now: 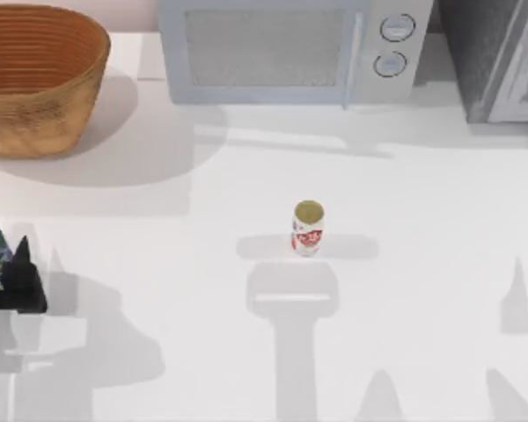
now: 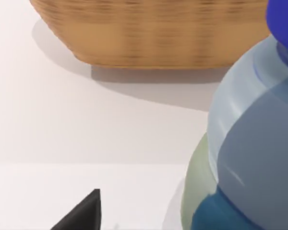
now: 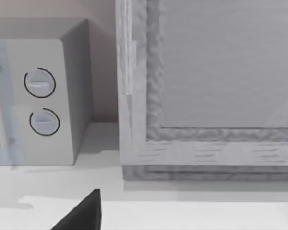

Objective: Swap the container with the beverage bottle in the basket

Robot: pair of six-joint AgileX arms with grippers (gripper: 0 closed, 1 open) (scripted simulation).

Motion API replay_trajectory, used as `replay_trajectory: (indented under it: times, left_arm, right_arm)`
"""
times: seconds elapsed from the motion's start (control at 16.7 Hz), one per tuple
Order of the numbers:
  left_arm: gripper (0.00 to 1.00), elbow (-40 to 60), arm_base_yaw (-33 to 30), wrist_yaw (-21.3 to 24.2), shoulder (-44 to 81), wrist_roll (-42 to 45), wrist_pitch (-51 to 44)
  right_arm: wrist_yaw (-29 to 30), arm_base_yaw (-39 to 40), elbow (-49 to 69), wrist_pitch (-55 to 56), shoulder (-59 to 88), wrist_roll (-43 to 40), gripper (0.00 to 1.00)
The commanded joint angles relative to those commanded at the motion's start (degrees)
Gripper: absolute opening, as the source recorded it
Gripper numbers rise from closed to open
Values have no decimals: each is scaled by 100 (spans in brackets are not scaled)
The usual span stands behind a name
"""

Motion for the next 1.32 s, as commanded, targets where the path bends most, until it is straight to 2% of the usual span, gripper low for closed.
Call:
replay_trajectory:
  times: [0.36,0.72,1.32]
  left_arm:
    - [100,393,-140,-121,765,-41,380]
    - [100,447,-160,-138,869,-46,431]
    - [25,447,-160,-138,869,-46,431]
  right_arm:
    - [0,0,0,0,0,0,100]
    - [0,0,0,0,0,0,100]
    - [0,0,0,0,0,0,100]
